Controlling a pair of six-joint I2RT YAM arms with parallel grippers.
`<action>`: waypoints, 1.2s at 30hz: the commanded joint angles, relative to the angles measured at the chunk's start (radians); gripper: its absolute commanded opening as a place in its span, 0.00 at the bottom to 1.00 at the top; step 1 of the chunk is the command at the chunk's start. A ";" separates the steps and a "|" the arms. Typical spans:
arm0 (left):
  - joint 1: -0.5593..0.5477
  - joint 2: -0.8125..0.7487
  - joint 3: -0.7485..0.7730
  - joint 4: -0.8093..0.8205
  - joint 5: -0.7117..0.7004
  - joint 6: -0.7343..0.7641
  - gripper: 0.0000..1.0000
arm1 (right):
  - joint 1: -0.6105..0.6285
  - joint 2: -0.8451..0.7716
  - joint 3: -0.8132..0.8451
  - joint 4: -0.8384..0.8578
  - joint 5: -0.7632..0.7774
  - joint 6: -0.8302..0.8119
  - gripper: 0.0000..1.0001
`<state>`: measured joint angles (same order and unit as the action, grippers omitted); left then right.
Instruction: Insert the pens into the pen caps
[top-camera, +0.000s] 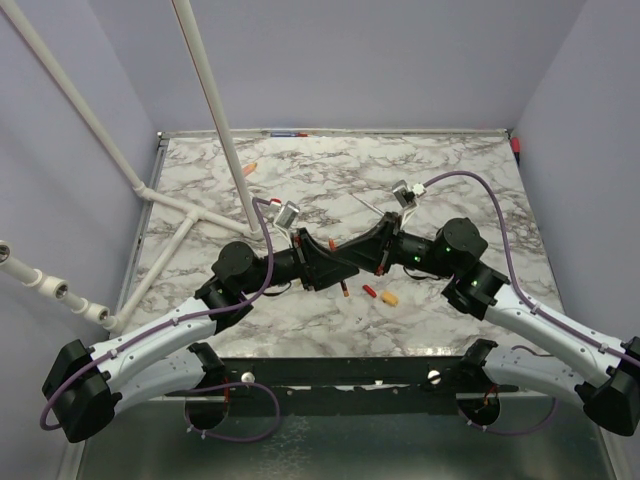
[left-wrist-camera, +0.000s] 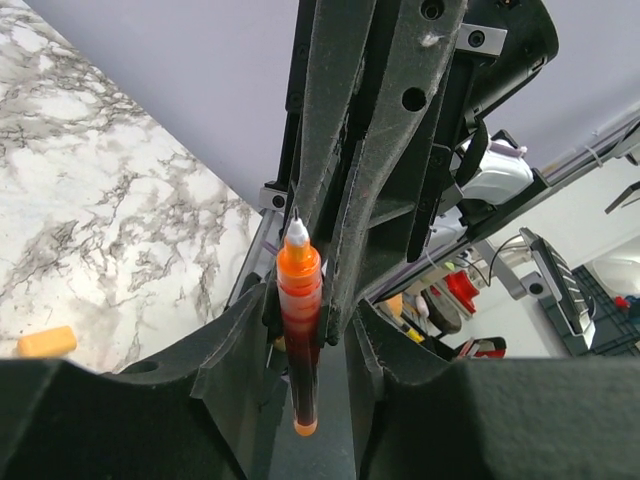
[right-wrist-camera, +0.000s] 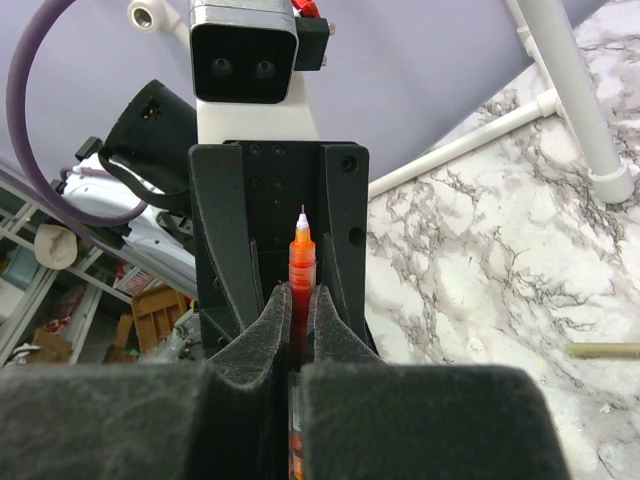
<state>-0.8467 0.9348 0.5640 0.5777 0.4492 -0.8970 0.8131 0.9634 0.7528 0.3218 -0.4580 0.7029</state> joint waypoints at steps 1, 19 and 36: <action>-0.003 -0.008 0.002 0.030 0.035 0.002 0.34 | 0.019 0.002 0.024 0.035 0.012 -0.022 0.01; -0.002 -0.027 -0.029 0.030 0.056 0.012 0.00 | 0.029 -0.018 0.012 0.043 0.061 -0.028 0.01; -0.002 -0.025 0.094 -0.417 -0.047 0.241 0.00 | 0.032 -0.065 0.117 -0.305 0.214 -0.159 0.43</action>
<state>-0.8467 0.9150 0.5621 0.4240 0.4690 -0.8116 0.8406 0.9218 0.7887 0.2043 -0.3500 0.6285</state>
